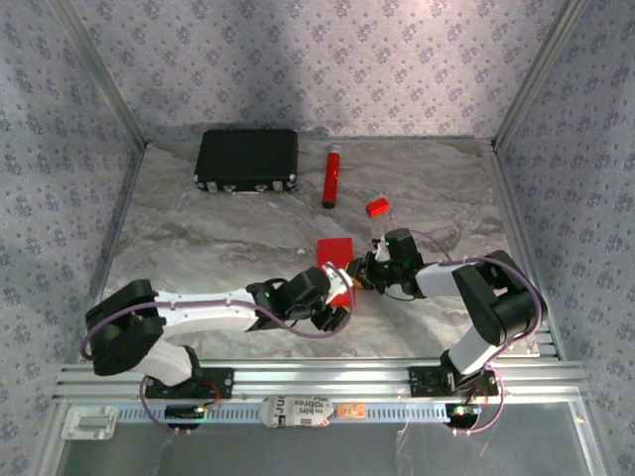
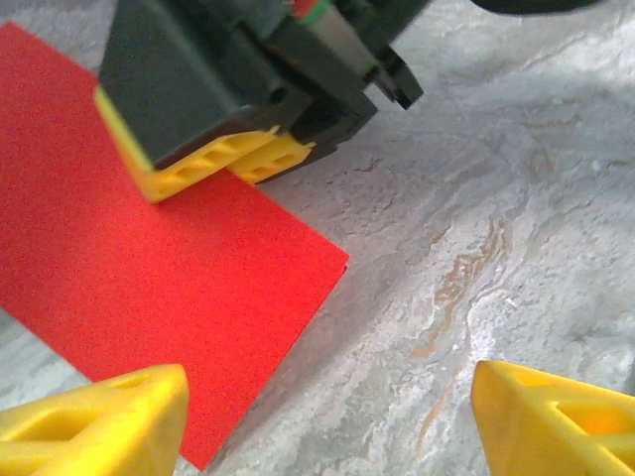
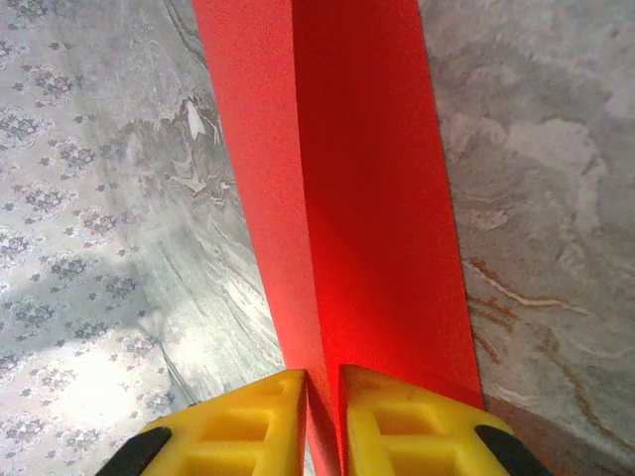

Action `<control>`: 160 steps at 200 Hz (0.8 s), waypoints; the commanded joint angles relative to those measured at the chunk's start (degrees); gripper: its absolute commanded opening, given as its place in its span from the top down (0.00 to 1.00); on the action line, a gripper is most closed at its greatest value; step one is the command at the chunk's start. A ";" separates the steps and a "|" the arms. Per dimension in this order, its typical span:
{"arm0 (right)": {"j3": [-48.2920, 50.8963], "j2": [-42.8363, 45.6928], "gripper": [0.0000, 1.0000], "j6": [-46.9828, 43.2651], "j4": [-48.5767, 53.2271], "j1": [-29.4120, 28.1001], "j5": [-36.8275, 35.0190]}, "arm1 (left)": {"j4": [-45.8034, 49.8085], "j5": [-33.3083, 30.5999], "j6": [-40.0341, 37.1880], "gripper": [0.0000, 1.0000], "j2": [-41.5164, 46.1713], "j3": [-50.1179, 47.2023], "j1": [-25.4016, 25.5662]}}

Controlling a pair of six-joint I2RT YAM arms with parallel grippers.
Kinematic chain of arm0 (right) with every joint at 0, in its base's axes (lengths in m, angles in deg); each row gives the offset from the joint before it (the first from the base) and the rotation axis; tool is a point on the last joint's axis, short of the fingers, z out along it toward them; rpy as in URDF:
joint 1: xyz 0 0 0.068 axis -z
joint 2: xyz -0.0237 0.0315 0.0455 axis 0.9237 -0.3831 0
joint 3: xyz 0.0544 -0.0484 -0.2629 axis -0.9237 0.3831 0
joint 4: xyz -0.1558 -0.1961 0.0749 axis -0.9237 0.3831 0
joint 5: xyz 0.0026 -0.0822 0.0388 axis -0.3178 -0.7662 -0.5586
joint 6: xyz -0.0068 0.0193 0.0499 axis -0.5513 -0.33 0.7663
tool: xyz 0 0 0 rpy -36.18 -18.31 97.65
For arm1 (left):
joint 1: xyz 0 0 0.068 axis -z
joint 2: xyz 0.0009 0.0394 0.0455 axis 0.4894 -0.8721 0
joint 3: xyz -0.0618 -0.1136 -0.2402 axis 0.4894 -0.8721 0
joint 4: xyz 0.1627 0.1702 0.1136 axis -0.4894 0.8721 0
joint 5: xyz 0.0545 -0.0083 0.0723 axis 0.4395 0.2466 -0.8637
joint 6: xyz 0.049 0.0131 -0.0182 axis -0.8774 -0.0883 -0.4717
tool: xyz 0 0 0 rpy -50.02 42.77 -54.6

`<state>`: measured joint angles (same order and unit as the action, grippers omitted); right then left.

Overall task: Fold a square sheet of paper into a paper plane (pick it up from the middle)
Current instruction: Fold the triangle a second time at the center of the table.

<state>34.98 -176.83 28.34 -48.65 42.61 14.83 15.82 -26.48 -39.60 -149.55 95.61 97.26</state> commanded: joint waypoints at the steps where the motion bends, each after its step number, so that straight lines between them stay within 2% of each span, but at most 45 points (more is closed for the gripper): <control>1: -1.35 0.52 0.82 -1.13 2.30 0.40 1.14 | 3.22 -7.65 -5.19 0.24 -3.08 3.33 2.09; 68: -1.66 1.15 0.82 -0.38 2.63 0.42 0.83 | 2.25 -15.85 -10.02 0.21 -9.96 5.75 5.63; 110: -1.39 1.15 0.81 -0.10 2.63 0.17 0.63 | 0.96 -21.81 -11.83 0.21 -12.57 7.50 5.91; 160: -1.31 1.23 0.81 -0.12 2.55 0.18 0.45 | -0.18 -21.94 -13.58 0.21 -14.36 8.84 5.89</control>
<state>34.65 -176.68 28.36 -47.21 42.65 14.83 16.98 -46.94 -51.45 -163.06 102.73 102.84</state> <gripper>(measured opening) 0.187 0.788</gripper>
